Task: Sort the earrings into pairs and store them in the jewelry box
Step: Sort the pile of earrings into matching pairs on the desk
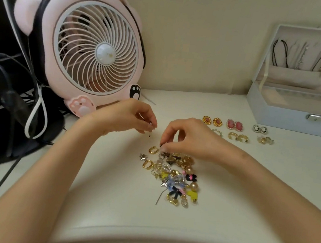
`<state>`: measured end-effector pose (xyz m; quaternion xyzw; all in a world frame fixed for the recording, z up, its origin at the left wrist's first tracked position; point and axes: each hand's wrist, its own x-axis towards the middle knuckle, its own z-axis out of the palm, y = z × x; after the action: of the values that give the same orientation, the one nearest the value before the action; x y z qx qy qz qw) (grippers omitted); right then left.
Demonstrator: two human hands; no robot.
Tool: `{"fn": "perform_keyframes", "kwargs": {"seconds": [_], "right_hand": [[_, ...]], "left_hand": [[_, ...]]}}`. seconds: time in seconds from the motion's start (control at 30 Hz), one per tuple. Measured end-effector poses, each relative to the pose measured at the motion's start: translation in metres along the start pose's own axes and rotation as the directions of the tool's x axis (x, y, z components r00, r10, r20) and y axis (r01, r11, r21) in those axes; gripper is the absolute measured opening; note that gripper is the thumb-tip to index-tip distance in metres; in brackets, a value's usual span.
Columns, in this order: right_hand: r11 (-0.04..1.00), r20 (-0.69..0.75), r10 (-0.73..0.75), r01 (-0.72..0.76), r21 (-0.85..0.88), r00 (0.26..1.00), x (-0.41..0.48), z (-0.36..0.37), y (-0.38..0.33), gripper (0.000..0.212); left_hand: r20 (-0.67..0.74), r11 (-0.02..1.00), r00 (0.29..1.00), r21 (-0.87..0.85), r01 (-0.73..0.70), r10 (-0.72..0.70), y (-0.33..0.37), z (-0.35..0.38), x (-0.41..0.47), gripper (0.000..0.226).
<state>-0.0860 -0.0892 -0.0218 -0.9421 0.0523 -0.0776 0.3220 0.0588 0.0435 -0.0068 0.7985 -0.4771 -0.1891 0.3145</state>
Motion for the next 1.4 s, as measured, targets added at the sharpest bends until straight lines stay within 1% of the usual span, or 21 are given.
{"fn": "perform_keyframes", "kwargs": {"seconds": [0.07, 0.17, 0.23, 0.37, 0.43, 0.53, 0.63, 0.77, 0.87, 0.97, 1.07, 1.17, 1.27, 1.33, 1.4], "right_hand": [[0.989, -0.043, 0.031, -0.024, 0.145, 0.999, -0.002, -0.007, 0.002, 0.008], [0.952, -0.037, 0.070, -0.056, 0.300, 0.997, -0.005, -0.015, 0.004, 0.009], [0.941, -0.023, 0.081, -0.069, 0.331, 0.996, -0.007, -0.015, 0.004, 0.010], [0.923, -0.020, 0.088, -0.074, 0.377, 0.996, -0.011, -0.014, 0.006, 0.010], [0.915, -0.032, 0.078, -0.059, 0.398, 0.996, -0.011, -0.014, 0.006, 0.011], [0.917, -0.073, 0.074, -0.039, 0.397, 0.995, -0.011, -0.018, 0.006, 0.013], [0.917, -0.093, 0.093, -0.049, 0.395, 0.991, -0.009, -0.025, 0.008, 0.014], [0.944, -0.132, 0.118, -0.070, 0.321, 0.984, -0.005, -0.032, 0.011, 0.016], [0.961, -0.158, 0.125, -0.081, 0.263, 0.979, -0.001, -0.034, 0.009, 0.020], [0.970, -0.172, 0.134, -0.094, 0.225, 0.976, 0.002, -0.037, 0.008, 0.015], [0.972, -0.163, 0.161, -0.127, 0.199, 0.973, 0.002, -0.039, 0.008, 0.011], [0.970, -0.159, 0.160, -0.125, 0.209, 0.974, 0.001, -0.039, 0.006, 0.010], [0.977, -0.156, 0.138, -0.108, 0.183, 0.978, 0.002, -0.039, 0.004, 0.011], [0.981, -0.146, 0.135, -0.111, 0.159, 0.980, 0.005, -0.038, 0.005, 0.012], [0.985, -0.128, 0.145, -0.132, 0.111, 0.981, 0.010, -0.036, 0.008, 0.012]], "left_hand": [[0.001, 1.000, 1.000, -0.005, -0.011, 0.011, 0.000, 0.000, 0.000, 0.008], [0.009, 0.999, 0.999, -0.015, -0.039, 0.039, 0.002, 0.000, 0.000, 0.005], [0.011, 0.999, 0.999, -0.021, -0.046, 0.047, 0.002, 0.001, 0.000, 0.004], [0.023, 0.998, 0.998, -0.017, -0.055, 0.055, 0.005, 0.003, -0.001, 0.011], [0.002, 0.997, 0.998, -0.038, -0.066, 0.066, 0.006, 0.004, -0.001, 0.012], [-0.061, 0.991, 0.991, -0.055, -0.119, 0.115, 0.007, 0.005, 0.000, 0.015], [-0.104, 0.987, 0.985, -0.069, -0.147, 0.140, 0.007, 0.007, 0.001, 0.011], [-0.118, 0.982, 0.977, -0.042, -0.185, 0.179, 0.005, 0.009, 0.003, 0.009], [-0.143, 0.980, 0.973, -0.060, -0.191, 0.181, 0.004, 0.011, 0.005, 0.013], [-0.180, 0.970, 0.968, -0.133, -0.201, 0.176, 0.005, 0.014, 0.008, 0.009], [-0.204, 0.964, 0.959, -0.137, -0.227, 0.197, 0.008, 0.016, 0.010, 0.013], [-0.201, 0.955, 0.948, -0.115, -0.274, 0.248, 0.012, 0.018, 0.008, 0.017], [-0.157, 0.948, 0.946, -0.101, -0.302, 0.284, 0.014, 0.018, 0.008, 0.014], [-0.122, 0.946, 0.950, -0.118, -0.302, 0.288, 0.012, 0.019, 0.011, 0.010], [-0.096, 0.955, 0.962, -0.125, -0.268, 0.257, 0.005, 0.023, 0.018, 0.006]]}}
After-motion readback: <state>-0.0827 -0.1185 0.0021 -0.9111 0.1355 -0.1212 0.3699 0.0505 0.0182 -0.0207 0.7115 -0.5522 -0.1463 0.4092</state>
